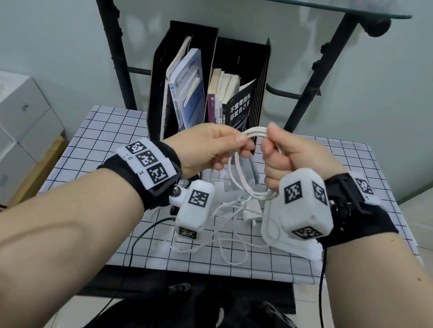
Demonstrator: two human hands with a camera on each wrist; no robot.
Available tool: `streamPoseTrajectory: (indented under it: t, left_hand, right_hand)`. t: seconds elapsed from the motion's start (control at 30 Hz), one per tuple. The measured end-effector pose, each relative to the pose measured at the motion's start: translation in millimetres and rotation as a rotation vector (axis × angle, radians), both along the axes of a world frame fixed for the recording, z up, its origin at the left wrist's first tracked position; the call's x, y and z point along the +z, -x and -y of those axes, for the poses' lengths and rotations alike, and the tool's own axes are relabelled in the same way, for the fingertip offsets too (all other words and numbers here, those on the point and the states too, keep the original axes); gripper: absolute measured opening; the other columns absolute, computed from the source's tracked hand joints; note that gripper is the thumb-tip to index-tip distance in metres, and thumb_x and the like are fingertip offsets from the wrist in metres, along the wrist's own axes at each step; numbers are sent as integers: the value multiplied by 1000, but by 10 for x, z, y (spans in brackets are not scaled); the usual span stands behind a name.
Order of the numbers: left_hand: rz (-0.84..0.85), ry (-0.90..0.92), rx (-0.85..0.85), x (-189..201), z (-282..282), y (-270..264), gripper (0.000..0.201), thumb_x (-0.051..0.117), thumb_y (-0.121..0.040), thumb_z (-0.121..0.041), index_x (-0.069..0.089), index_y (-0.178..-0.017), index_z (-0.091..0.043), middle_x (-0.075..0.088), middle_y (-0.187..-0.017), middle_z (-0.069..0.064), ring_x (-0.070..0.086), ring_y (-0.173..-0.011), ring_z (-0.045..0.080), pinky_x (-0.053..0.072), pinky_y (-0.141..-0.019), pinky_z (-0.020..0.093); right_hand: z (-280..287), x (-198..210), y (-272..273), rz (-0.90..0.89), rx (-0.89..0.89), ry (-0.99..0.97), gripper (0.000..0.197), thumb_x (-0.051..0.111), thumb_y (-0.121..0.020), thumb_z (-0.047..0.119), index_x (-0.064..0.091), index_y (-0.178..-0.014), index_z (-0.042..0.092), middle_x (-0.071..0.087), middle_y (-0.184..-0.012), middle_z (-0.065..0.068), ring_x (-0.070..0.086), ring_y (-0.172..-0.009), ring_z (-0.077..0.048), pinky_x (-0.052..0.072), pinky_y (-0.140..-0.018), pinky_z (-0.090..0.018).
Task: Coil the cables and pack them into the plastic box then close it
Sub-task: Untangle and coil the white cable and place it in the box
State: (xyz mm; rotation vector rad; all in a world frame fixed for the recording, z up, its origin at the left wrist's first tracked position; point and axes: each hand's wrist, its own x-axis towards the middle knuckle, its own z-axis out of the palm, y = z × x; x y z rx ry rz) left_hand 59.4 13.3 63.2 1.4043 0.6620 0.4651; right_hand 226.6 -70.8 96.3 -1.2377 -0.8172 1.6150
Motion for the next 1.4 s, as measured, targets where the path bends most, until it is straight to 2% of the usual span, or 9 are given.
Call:
streamPoseTrajectory:
  t: [0.13, 0.23, 0.37, 0.53, 0.77, 1.0, 1.13, 1.27, 1.4]
  left_hand:
    - [81, 52, 53, 46, 47, -87, 27, 43, -100, -26, 58, -82, -14, 54, -54, -7, 36, -39, 2, 29, -39, 14]
    - [74, 49, 93, 42, 54, -110, 26, 44, -99, -28, 62, -87, -13, 51, -57, -7, 39, -42, 1, 30, -40, 11]
    - [62, 13, 101, 22, 48, -103, 26, 48, -98, -27, 64, -87, -11, 49, -57, -6, 38, -47, 5, 30, -47, 17]
    - [-17, -49, 135, 14, 85, -121, 27, 49, -97, -28, 58, -74, -16, 48, -51, -7, 37, -48, 8, 27, -50, 23]
    - [127, 84, 132, -33, 133, -112, 17, 47, -98, -15, 57, -85, -9, 55, -59, -1, 53, -54, 11, 47, -55, 18]
    - [240, 171, 213, -15, 125, -175, 23, 40, -101, -19, 56, -88, -9, 37, -49, -6, 32, -41, 7, 36, -47, 22]
    - [169, 86, 145, 6, 104, -179, 24, 41, -101, -19, 55, -84, -11, 29, -48, -8, 23, -41, 8, 30, -43, 21]
    - [74, -15, 78, 47, 88, -168, 24, 40, -101, -19, 57, -86, -12, 29, -51, -5, 23, -43, 10, 28, -48, 24]
    - [84, -10, 89, 46, 93, -182, 26, 42, -101, -25, 59, -86, -11, 42, -53, -3, 35, -43, 10, 33, -49, 25]
  right_hand:
    - [-3, -29, 23, -80, -51, 8, 44, 36, -101, 40, 49, -69, 14, 23, -39, 6, 21, -28, -7, 15, -37, -20]
    - [-2, -30, 50, -29, -72, -9, 40, 37, -102, 37, 58, -79, 11, 28, -40, 3, 24, -31, -10, 16, -45, -24]
    - [37, 2, 81, 10, -142, -21, 26, 44, -101, 21, 60, -87, 6, 50, -49, -7, 47, -41, -21, 43, -54, -30]
    - [-15, -65, 40, -24, -122, 54, 29, 40, -101, 21, 52, -77, 11, 30, -50, 2, 21, -36, -9, 9, -46, -25]
    - [-51, -158, 76, -385, -360, -3, 31, 37, -101, 25, 47, -74, 13, 30, -42, 6, 21, -32, -8, 10, -48, -23]
    - [-52, -105, 99, -347, -342, -34, 31, 36, -97, 24, 50, -72, 11, 33, -44, 0, 27, -36, -15, 37, -48, -23]
    - [-27, -73, 83, -238, -282, -18, 35, 42, -94, 29, 54, -68, 9, 39, -42, -3, 35, -37, -18, 45, -51, -26]
    - [14, -97, 92, -116, -248, -38, 34, 47, -98, 32, 52, -70, 12, 30, -40, 2, 24, -33, -12, 36, -44, -23]
    - [2, -112, 78, -249, -231, -64, 37, 45, -99, 35, 47, -66, 17, 24, -41, 6, 16, -33, -9, 10, -55, -29]
